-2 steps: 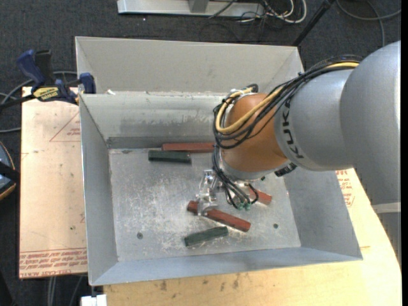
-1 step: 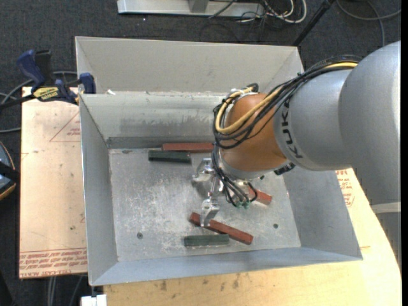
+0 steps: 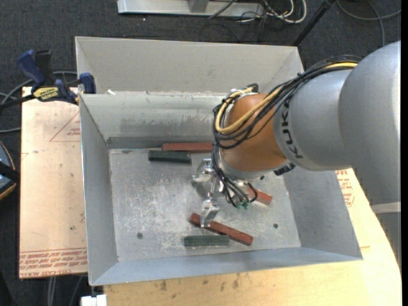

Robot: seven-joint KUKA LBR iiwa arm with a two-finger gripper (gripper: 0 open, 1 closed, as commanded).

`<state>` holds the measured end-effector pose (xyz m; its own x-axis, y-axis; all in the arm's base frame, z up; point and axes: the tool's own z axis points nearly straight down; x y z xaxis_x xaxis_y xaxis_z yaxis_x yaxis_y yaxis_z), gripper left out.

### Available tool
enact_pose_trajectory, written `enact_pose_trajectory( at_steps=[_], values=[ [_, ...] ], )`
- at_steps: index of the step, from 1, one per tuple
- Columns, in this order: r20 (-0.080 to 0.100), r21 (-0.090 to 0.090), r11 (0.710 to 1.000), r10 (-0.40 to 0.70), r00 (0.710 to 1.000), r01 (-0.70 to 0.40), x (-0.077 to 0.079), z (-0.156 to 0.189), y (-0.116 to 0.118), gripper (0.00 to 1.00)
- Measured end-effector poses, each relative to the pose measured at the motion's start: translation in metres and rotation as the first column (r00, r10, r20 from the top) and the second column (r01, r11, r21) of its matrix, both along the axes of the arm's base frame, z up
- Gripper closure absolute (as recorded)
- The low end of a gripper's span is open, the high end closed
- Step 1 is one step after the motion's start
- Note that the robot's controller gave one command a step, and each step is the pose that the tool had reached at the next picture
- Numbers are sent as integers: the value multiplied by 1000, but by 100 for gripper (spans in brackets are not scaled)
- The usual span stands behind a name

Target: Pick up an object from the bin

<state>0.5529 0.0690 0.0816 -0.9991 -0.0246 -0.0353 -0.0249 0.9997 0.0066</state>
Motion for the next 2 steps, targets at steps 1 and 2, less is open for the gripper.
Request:
enact_pose_trajectory(
  at_steps=[1, 2],
  values=[
    [-38, -7, 1000, 23, 999, -23, -20, 40, -6, 0],
    [-30, -6, 999, 41, 999, -41, -46, 2, 0, 100]
  ],
)
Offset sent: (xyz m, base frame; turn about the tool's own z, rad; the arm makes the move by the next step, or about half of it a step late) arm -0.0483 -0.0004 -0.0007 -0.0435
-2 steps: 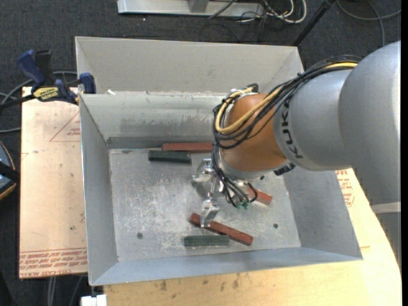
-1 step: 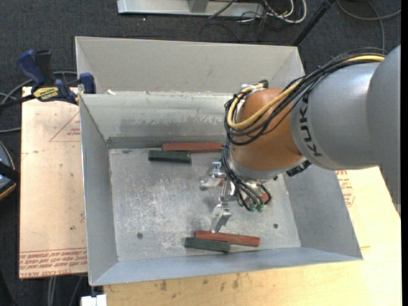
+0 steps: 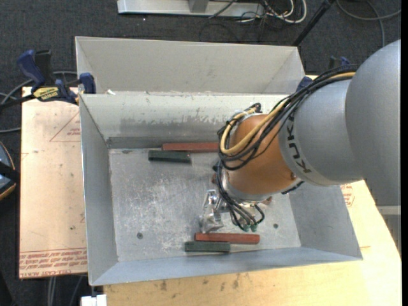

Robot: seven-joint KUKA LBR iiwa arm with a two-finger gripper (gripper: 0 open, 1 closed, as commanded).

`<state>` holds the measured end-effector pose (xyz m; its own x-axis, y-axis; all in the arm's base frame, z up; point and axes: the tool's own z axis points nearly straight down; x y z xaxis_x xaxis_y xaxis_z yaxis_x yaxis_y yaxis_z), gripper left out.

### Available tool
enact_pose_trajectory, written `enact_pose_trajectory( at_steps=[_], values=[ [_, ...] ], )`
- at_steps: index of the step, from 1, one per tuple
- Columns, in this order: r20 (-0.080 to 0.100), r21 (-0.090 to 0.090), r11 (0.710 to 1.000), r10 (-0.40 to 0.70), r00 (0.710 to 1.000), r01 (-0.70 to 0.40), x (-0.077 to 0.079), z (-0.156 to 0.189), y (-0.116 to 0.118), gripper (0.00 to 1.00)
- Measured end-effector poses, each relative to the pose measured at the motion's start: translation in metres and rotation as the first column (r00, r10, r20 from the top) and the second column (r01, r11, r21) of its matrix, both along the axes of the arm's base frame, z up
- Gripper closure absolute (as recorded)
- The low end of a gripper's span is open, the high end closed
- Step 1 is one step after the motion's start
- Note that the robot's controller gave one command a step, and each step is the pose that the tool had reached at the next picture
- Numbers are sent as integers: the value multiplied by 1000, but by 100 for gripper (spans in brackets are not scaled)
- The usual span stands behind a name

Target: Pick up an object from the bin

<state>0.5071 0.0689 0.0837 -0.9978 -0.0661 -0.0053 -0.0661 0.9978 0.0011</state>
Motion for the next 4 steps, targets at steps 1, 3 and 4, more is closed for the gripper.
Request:
enact_pose_trajectory(
  at_steps=[1, 3, 4],
  values=[
    [31, 4, 1000, -3, 1000, 3, 7, 2, 0, 0],
    [28, 4, 1000, 9, 1000, -9, -7, 25, -23, 0],
    [33, 2, 999, 46, 998, -46, -12, 5, -56, 0]
  ],
)
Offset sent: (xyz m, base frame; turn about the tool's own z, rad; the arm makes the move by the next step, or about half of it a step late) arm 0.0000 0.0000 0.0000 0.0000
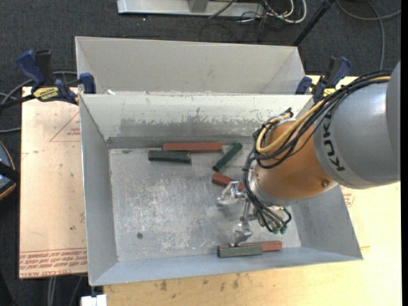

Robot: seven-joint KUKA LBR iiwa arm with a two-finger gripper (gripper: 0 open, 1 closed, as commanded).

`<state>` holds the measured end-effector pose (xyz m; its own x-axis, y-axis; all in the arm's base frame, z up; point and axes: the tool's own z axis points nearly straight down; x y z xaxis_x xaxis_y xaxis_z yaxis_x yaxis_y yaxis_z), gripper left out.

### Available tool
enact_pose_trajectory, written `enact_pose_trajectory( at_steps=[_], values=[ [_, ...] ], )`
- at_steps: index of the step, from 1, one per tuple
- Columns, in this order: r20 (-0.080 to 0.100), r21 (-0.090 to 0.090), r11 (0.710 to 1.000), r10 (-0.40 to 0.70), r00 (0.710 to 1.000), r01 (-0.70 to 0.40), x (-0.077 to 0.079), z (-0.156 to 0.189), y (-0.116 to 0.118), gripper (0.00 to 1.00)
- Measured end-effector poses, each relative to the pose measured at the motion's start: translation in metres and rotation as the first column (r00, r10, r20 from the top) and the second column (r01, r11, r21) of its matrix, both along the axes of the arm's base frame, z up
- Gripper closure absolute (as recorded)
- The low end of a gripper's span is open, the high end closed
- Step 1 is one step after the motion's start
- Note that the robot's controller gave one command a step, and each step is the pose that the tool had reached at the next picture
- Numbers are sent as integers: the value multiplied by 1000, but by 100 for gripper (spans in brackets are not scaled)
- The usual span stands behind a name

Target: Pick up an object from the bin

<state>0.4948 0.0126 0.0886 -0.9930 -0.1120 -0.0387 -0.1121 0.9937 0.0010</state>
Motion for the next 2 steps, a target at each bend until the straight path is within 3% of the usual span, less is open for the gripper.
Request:
enact_pose_trajectory(
  at_steps=[2],
  values=[
    [12, -6, 999, 45, 999, -45, 2, -6, 0, 0]
  ],
)
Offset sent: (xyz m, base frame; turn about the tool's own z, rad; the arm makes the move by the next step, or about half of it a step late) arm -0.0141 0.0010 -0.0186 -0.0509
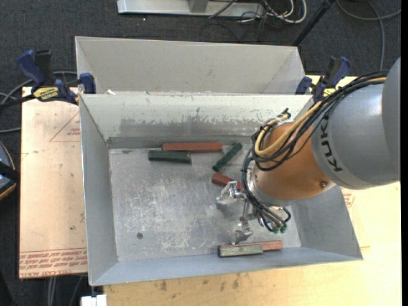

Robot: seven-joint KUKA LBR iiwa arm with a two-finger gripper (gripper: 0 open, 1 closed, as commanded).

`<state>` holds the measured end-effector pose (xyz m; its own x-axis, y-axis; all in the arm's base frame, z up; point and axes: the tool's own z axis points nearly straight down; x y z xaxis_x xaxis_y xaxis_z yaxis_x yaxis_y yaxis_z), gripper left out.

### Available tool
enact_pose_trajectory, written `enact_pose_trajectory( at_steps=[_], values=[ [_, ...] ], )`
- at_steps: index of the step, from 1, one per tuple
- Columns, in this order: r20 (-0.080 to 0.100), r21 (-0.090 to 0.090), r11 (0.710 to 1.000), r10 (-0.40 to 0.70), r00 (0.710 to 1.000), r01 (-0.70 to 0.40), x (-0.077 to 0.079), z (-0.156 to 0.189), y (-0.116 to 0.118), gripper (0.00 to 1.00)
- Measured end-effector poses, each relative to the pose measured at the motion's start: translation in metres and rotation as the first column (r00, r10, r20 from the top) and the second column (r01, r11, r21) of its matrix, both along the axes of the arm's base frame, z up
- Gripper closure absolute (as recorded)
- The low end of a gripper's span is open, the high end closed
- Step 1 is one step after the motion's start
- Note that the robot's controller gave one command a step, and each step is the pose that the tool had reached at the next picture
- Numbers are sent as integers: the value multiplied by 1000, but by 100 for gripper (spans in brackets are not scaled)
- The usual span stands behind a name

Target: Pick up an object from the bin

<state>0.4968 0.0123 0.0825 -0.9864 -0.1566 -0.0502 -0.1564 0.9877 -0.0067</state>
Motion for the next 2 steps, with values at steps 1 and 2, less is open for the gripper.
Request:
enact_pose_trajectory(
  at_steps=[1, 2],
  values=[
    [0, 0, 1000, 4, 1000, -4, 0, 0, -1, 0],
    [-37, -1, 998, 59, 998, -59, 22, -5, 1, 0]
  ],
)
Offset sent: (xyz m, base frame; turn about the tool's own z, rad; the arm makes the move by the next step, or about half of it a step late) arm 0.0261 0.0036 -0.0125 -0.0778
